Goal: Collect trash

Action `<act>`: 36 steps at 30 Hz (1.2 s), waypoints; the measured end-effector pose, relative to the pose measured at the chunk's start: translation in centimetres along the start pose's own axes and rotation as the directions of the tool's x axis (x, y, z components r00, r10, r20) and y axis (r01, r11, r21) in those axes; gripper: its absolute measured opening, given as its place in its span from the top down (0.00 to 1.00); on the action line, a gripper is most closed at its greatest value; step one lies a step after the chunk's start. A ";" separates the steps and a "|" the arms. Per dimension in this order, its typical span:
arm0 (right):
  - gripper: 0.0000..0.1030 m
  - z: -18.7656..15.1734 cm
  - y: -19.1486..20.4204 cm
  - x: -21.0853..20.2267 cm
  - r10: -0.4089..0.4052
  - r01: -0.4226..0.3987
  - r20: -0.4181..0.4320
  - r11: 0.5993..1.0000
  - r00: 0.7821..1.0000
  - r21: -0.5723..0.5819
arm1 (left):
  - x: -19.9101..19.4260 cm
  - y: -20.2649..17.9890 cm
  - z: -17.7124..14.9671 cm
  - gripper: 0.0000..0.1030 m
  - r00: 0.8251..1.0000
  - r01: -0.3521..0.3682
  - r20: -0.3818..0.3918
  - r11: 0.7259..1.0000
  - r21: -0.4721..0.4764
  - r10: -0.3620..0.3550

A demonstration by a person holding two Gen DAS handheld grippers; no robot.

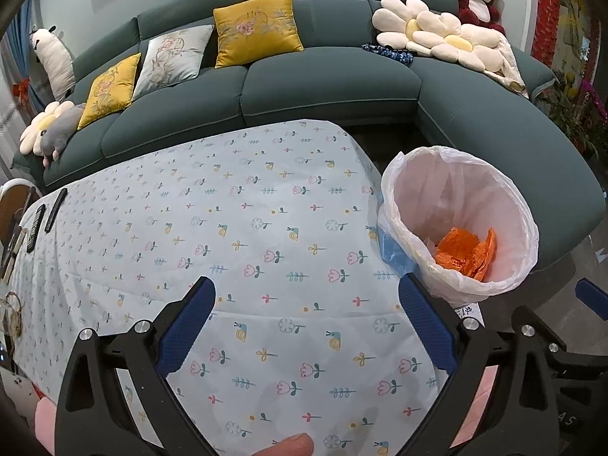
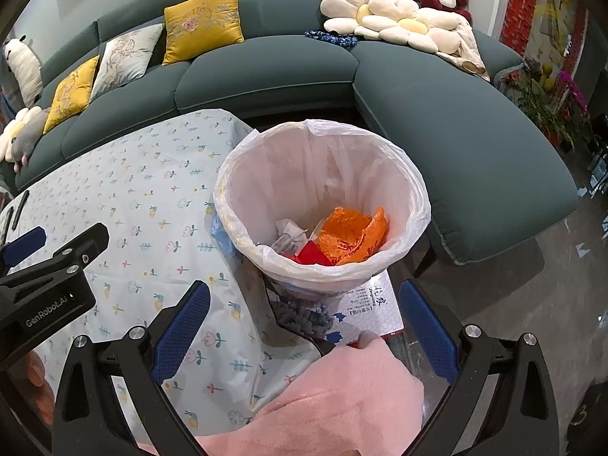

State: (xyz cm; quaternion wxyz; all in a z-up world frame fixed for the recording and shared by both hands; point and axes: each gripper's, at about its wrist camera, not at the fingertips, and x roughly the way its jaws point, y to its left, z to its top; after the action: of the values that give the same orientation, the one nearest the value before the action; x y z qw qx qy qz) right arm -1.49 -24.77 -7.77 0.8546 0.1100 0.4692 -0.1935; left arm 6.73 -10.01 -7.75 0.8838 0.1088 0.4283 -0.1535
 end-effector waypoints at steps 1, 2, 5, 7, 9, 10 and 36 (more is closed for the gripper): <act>0.07 0.0 0.0 0.0 0.001 -0.001 0.000 1.000 1.000 0.001 | 0.0 0.0 -0.1 0.10 1.000 -0.002 0.001 1.000 0.000 0.002; 0.07 0.0 0.0 0.0 0.001 -0.001 0.000 1.000 1.000 0.001 | -0.1 -0.1 -0.1 0.10 1.000 -0.004 0.000 1.000 0.002 0.004; 0.07 0.0 0.0 0.0 0.001 -0.001 -0.001 1.000 1.000 0.001 | 0.0 -0.3 -0.1 0.10 1.000 0.003 -0.005 1.000 0.007 -0.003; 0.07 -0.1 -0.1 0.1 0.002 -0.002 -0.004 1.000 1.000 0.003 | -0.1 -0.4 -0.1 0.10 1.000 0.005 -0.005 1.000 0.011 -0.005; 0.07 -0.2 -0.1 0.2 0.003 -0.003 -0.007 1.000 1.000 0.007 | -0.1 -0.5 -0.2 0.10 1.000 0.003 -0.002 1.000 0.017 -0.003; 0.07 -0.2 -0.1 0.3 0.004 -0.004 -0.009 1.000 1.000 0.008 | -0.1 -0.7 -0.2 0.10 1.000 0.002 -0.002 1.000 0.019 -0.002; 0.07 -0.4 -0.1 1.0 0.003 -0.003 -0.020 1.000 1.000 -0.002 | 0.6 -1.0 -0.5 0.10 1.000 -0.008 -0.024 1.000 0.029 0.009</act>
State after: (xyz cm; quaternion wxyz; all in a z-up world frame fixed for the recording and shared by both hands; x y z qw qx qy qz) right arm -1.36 -24.96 -8.83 0.8503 0.1117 0.4777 -0.1906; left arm 6.34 -10.87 -8.56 0.8776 0.1250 0.4362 -0.1545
